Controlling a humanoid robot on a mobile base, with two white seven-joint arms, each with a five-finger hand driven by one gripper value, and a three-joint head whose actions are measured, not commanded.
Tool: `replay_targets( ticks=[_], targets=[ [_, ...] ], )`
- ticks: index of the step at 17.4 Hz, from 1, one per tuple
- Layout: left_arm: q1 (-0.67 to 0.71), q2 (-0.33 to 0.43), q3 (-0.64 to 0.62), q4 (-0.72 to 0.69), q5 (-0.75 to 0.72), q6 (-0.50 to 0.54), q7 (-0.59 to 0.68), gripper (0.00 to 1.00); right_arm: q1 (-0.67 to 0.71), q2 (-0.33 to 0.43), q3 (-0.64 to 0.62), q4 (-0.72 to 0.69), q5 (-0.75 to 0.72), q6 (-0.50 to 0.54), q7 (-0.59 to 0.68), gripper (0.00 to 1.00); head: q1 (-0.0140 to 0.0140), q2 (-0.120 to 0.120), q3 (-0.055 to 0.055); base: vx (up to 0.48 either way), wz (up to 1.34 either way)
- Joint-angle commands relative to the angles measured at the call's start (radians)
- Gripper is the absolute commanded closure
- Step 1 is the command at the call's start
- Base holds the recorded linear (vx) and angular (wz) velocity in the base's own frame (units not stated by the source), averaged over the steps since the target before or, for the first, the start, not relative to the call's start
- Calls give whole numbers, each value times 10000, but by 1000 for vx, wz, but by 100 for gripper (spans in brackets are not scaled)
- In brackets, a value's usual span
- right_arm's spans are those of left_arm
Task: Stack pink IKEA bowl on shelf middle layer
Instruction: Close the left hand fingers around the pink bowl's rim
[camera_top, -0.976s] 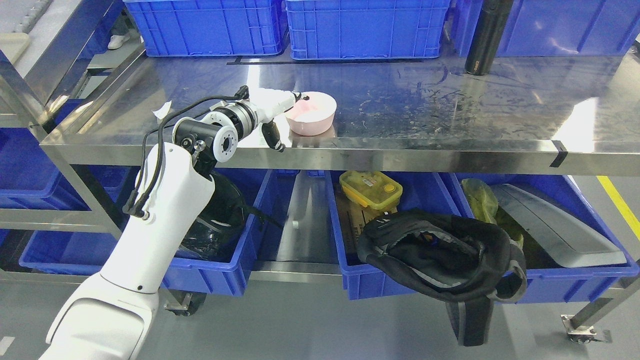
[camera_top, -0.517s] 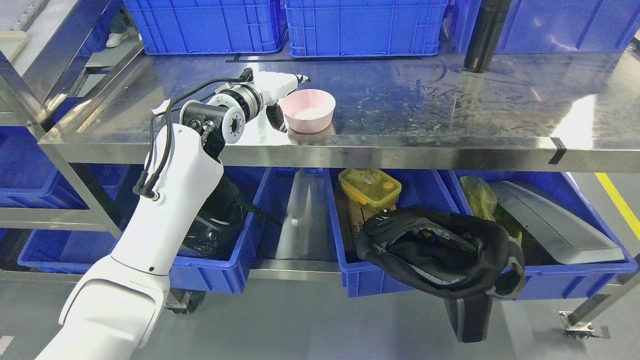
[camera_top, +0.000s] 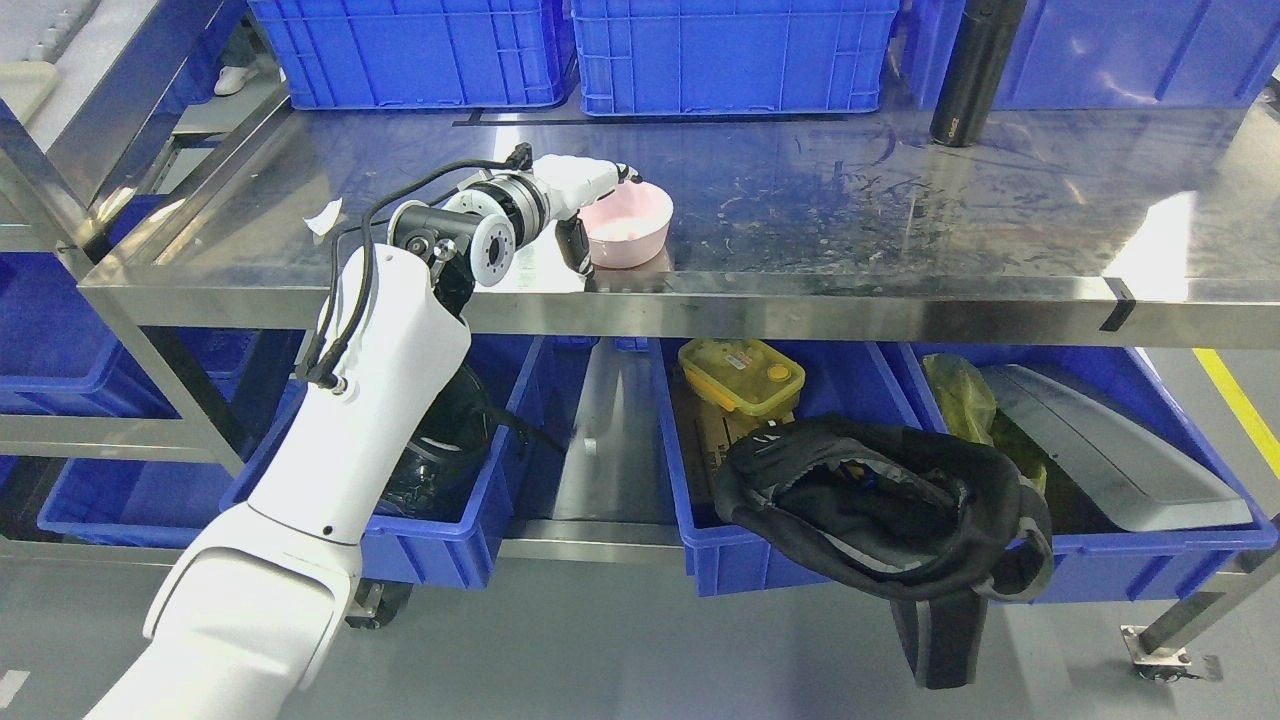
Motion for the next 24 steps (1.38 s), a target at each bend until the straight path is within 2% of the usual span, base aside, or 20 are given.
replay_targets(
  ticks=[1,7,13,15,19,24],
  targets=[
    [-325,-255,0,1431,-45,-27,91,9,153,-175,0,-175,0,5,-6,0,0,0,0,0,0],
    [-571,-1220,123,2246,78,-104,276,9,153,-175,0,-175,0,5,-6,0,0,0,0,0,0],
    [-617,-1462,123,2676,78,-120,276,9,153,-175,0,-175,0,5,-6,0,0,0,0,0,0],
    [-648,-1462,108,2691,17,-89,276,16,153,-175,0,-175,0,5,-6,0,0,0,0,0,0],
    [-1016,-1462,77,2998,-29,-28,306,22,153,-175,0,-175,0,5,-6,0,0,0,0,0,0],
    [-970,-1299,108,3059,-29,-28,291,37,153,-175,0,-175,0,5,-6,0,0,0,0,0,0]
  ],
)
